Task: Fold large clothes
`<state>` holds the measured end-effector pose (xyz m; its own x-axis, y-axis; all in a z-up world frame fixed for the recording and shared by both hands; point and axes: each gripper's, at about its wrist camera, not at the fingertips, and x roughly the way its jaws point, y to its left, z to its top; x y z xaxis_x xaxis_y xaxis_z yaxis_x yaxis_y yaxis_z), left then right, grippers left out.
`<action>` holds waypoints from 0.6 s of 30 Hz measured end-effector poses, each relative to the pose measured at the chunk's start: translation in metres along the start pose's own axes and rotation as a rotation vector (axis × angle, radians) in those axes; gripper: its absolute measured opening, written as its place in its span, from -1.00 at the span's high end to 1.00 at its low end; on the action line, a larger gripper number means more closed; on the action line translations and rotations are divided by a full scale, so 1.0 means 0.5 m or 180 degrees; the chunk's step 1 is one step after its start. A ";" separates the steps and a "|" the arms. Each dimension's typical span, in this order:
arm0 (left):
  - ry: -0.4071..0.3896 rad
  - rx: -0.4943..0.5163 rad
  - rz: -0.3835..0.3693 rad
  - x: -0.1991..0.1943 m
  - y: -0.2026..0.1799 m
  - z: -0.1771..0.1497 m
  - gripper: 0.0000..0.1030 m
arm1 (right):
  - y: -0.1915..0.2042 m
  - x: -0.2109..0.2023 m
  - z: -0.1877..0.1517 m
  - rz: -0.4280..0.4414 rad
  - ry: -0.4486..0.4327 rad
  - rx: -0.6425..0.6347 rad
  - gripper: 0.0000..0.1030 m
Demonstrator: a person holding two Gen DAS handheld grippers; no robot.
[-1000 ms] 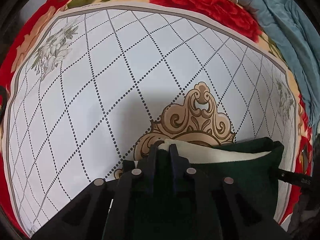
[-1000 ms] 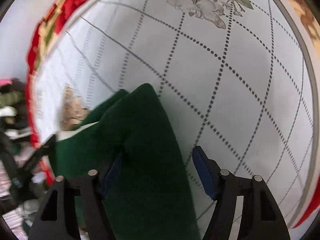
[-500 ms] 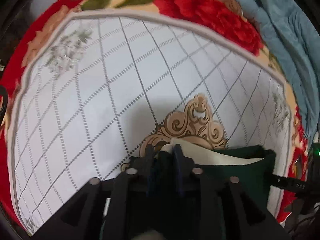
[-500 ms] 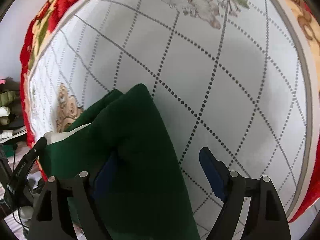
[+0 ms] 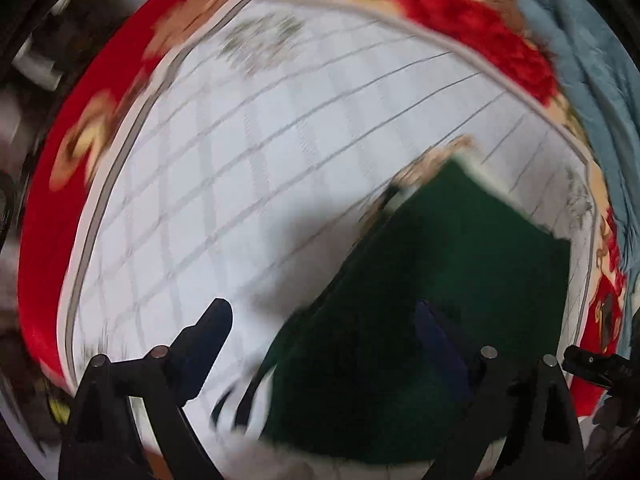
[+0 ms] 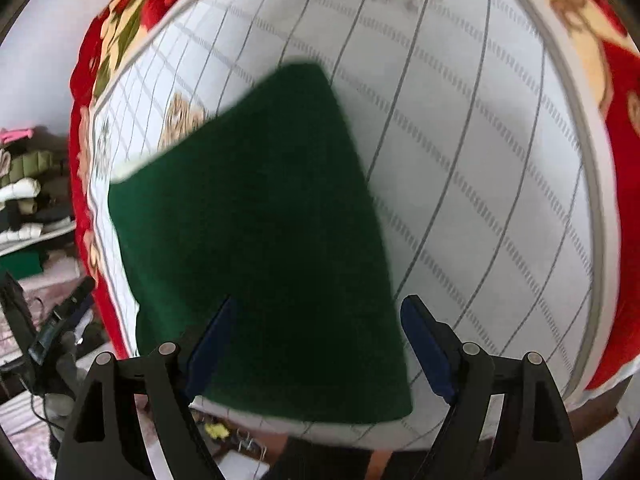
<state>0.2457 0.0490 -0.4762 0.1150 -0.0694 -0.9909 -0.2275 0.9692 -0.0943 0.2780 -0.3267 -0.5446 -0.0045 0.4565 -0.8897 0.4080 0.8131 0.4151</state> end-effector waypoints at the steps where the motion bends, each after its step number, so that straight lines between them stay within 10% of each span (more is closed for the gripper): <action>1: 0.0043 -0.0100 -0.0002 -0.001 0.020 -0.016 -0.82 | -0.001 0.008 -0.009 0.0011 0.0050 0.0009 -0.66; 12: 0.1004 -0.1282 -0.0972 0.153 0.119 -0.165 -0.78 | -0.012 0.055 -0.033 -0.0103 0.0192 0.0055 -0.66; 13: 0.0904 -0.1372 -0.0940 0.152 0.120 -0.166 -0.64 | -0.015 0.060 -0.033 -0.0105 0.0210 0.0081 -0.66; 15: 0.0645 -0.1557 -0.0860 0.146 0.129 -0.167 0.28 | -0.024 0.069 -0.032 -0.0055 0.0231 0.0157 -0.66; 18: 0.0557 -0.1638 -0.0889 0.143 0.132 -0.176 0.50 | -0.036 0.078 -0.038 -0.0014 0.0199 0.0225 -0.65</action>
<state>0.1538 0.0874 -0.5616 0.0870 -0.3845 -0.9190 -0.6547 0.6733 -0.3437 0.2529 -0.3168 -0.5830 -0.0627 0.4764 -0.8770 0.4712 0.7888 0.3947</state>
